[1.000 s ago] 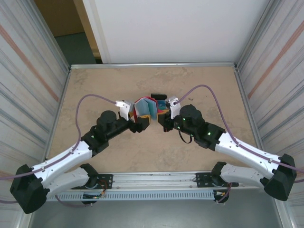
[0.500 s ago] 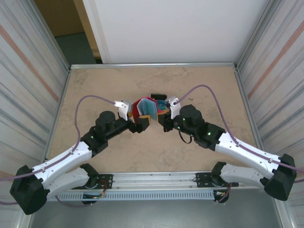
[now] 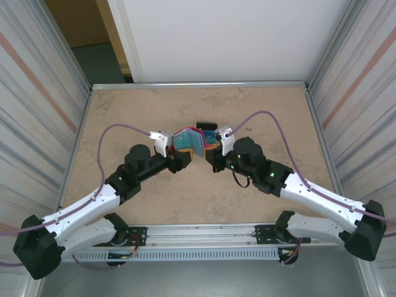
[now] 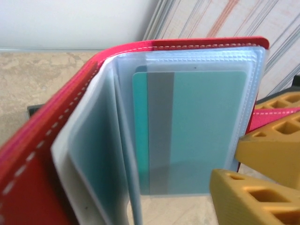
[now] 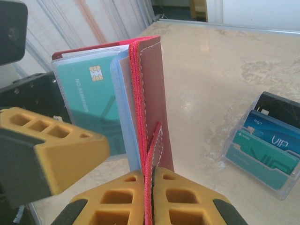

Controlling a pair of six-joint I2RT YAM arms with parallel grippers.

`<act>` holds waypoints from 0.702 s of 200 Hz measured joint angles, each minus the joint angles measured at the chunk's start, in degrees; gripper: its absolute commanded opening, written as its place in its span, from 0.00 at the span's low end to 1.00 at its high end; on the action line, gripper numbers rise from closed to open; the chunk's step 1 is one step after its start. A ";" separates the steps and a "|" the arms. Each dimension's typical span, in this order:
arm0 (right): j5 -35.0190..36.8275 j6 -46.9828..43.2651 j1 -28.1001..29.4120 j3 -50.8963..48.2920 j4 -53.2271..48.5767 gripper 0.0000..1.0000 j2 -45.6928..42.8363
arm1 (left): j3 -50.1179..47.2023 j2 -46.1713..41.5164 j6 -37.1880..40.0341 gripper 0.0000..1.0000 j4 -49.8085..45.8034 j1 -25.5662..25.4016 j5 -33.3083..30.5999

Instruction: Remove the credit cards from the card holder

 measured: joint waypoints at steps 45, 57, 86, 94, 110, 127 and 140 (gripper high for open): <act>-2.27 -0.02 -0.02 0.00 0.11 0.00 -0.04 | 0.00 0.00 0.37 0.15 -0.09 0.15 -0.28; -3.10 -0.02 -0.02 0.00 0.26 0.00 -0.09 | 0.00 0.02 0.50 0.12 -0.20 0.33 -0.26; -5.25 0.00 -0.07 0.00 0.70 0.00 -0.11 | 0.00 0.13 0.39 0.10 -0.20 0.37 -0.22; -5.90 0.00 -0.13 0.00 0.90 0.00 -0.11 | 0.00 0.13 0.37 0.09 -0.20 0.37 -0.22; -7.06 0.02 -0.42 0.00 1.44 0.00 -0.11 | 0.00 0.13 0.37 0.06 -0.15 0.37 -0.22; -7.34 0.02 -0.52 0.00 1.64 0.00 -0.13 | 0.00 0.13 0.37 0.03 -0.09 0.37 -0.20; -7.32 0.02 -0.66 0.00 1.62 0.00 -0.15 | 0.00 0.13 0.35 0.00 -0.04 0.37 -0.17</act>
